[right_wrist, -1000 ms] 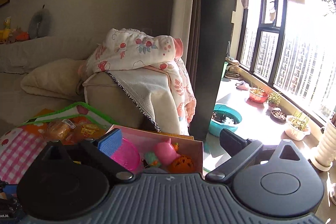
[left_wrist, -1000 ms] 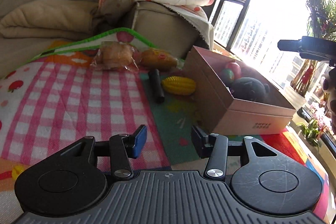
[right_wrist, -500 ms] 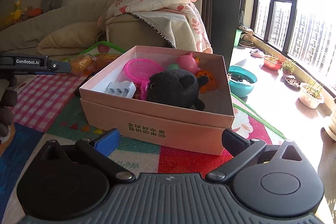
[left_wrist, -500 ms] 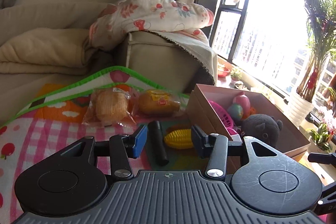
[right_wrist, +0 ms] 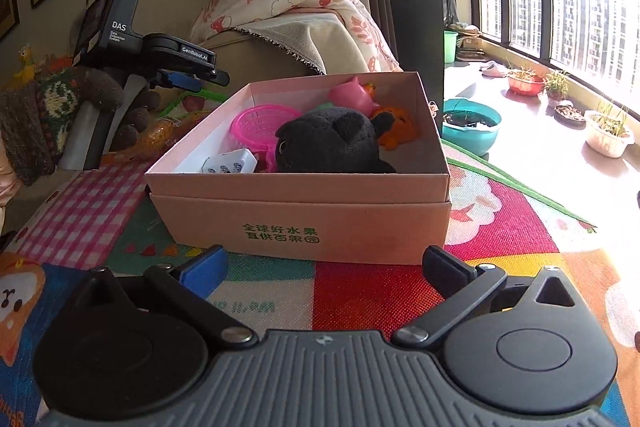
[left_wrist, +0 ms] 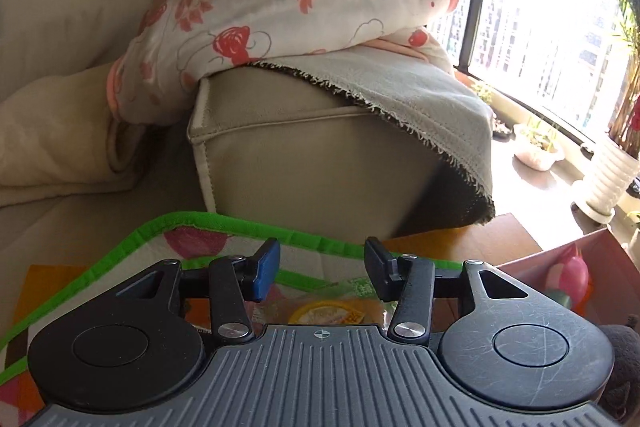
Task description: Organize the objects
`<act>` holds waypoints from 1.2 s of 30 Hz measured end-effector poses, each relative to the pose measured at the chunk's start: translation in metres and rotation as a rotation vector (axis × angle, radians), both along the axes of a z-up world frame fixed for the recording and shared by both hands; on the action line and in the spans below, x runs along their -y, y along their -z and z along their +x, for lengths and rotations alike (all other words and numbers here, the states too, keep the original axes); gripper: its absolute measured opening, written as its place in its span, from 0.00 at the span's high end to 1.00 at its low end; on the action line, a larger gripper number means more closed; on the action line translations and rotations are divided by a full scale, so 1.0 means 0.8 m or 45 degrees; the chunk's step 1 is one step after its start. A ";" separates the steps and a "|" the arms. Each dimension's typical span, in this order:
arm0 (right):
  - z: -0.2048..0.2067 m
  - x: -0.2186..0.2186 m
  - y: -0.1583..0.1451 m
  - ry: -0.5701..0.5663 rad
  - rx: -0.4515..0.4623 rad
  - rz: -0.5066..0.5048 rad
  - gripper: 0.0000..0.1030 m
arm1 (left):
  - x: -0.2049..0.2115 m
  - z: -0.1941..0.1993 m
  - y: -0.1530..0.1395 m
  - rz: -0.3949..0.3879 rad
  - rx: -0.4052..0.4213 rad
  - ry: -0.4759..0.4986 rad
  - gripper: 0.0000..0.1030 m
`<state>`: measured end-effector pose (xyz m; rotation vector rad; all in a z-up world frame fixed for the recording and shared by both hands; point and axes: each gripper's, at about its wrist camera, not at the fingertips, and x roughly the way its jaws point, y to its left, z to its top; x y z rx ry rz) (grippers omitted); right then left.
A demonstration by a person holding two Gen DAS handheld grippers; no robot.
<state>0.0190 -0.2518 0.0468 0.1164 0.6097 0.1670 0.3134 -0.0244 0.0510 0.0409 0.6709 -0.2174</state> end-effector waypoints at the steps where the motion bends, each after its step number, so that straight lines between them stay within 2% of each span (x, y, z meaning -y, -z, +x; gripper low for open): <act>1: 0.000 0.003 0.000 0.010 0.004 0.012 0.00 | 0.006 0.010 0.008 0.054 -0.035 -0.016 0.54; 3: -0.001 0.007 -0.001 0.028 0.011 0.032 0.00 | 0.010 0.017 0.023 0.145 -0.098 -0.038 0.60; 6: -0.001 0.010 -0.001 0.027 0.016 0.054 0.00 | 0.002 -0.014 0.027 0.139 -0.095 0.036 0.69; 10: -0.002 0.008 -0.002 0.029 0.019 0.045 0.00 | -0.013 -0.084 0.031 0.136 -0.080 0.100 0.71; 17: -0.004 0.005 -0.003 0.046 0.033 0.021 0.00 | -0.054 -0.198 0.027 -0.092 -0.106 0.118 0.71; 21: -0.004 0.006 -0.002 0.057 0.030 0.019 0.00 | -0.087 -0.272 -0.001 -0.208 0.020 0.029 0.71; 24: -0.005 0.006 -0.002 0.059 0.032 0.017 0.00 | -0.104 -0.329 -0.018 -0.233 0.088 -0.042 0.71; 26: -0.005 0.005 -0.002 0.055 0.030 0.011 0.00 | -0.104 -0.354 -0.015 -0.215 0.058 -0.025 0.71; 29: -0.004 0.002 -0.002 0.055 0.027 -0.004 0.00 | -0.093 -0.373 0.004 -0.171 -0.005 -0.008 0.71; 32: -0.005 0.001 -0.002 0.072 0.027 -0.018 0.00 | -0.086 -0.382 0.022 -0.209 -0.056 -0.006 0.71; 34: -0.005 0.001 -0.002 0.082 0.028 -0.022 0.00 | -0.080 -0.383 0.026 -0.227 -0.048 -0.020 0.70; 36: -0.004 0.002 -0.001 0.086 0.023 -0.023 0.00 | -0.073 -0.379 0.028 -0.189 -0.020 -0.057 0.70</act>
